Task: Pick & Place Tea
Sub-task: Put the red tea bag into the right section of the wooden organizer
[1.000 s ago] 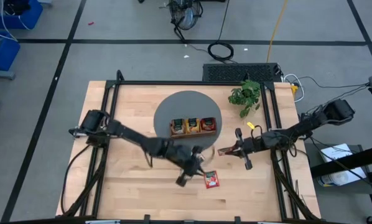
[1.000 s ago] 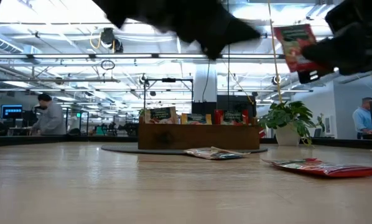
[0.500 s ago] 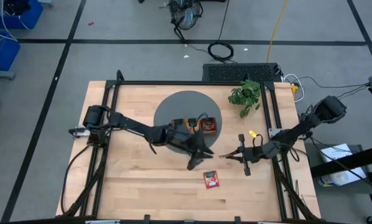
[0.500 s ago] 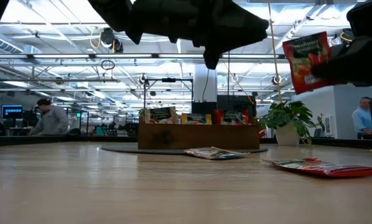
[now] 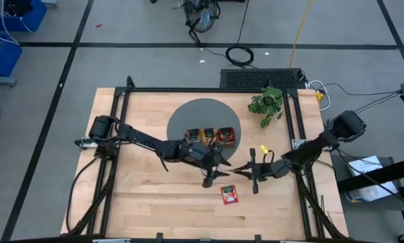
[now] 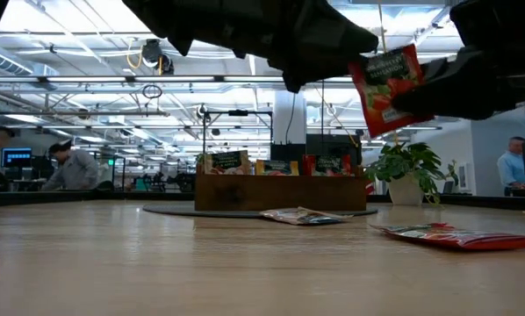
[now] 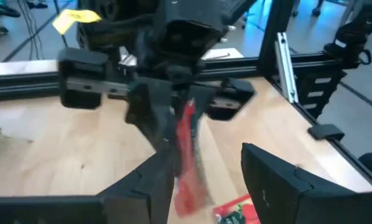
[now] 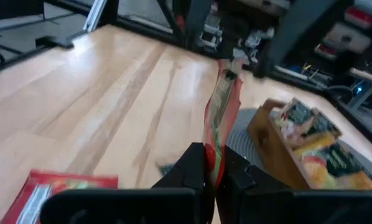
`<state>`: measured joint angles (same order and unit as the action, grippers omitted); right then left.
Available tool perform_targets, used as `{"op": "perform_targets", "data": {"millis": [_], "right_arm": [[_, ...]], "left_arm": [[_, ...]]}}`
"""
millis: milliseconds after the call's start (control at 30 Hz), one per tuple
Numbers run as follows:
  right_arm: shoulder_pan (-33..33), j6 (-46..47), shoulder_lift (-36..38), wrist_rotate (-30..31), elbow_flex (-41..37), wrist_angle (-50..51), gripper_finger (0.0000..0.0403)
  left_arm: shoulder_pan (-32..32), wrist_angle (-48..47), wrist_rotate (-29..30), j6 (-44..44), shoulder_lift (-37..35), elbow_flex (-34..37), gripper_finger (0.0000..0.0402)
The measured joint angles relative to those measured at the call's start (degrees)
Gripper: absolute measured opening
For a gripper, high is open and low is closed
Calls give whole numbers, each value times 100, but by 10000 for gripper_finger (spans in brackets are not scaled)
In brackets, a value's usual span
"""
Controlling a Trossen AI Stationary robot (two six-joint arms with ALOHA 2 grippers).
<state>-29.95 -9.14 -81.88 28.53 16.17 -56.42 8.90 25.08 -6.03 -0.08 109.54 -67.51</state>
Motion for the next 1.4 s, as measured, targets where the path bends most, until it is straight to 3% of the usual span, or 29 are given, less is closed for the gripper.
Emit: {"op": "perform_targets", "data": {"millis": [233,433,500,700,767,933,1067,1200,1400], "right_arm": [[-61,-292,-178,-3,169,-128,6],[-45,-287,-178,-3,174,-169,6],[-44,-343,-178,-2,174,-195,6],[119,-385,-178,-11,174,-170,6],[178,-378,-176,-27,177,-191,7],[229,-199,-178,-25,175,-146,18],[220,259,-174,-517,179,210,40],[210,1180,-184,-625,141,992,87],[212,1933,-67,-606,-179,739,171]], "left_arm": [[16,-422,421,-148,0,0,187],[14,-435,359,-146,0,0,178],[21,-437,350,-29,0,0,152],[13,-395,24,205,0,0,15],[21,-390,-99,393,0,0,11],[79,-528,338,548,0,-2,4],[77,-583,442,492,0,-2,3],[80,-683,459,488,0,-2,3],[102,-1000,744,401,0,-2,2]]}}
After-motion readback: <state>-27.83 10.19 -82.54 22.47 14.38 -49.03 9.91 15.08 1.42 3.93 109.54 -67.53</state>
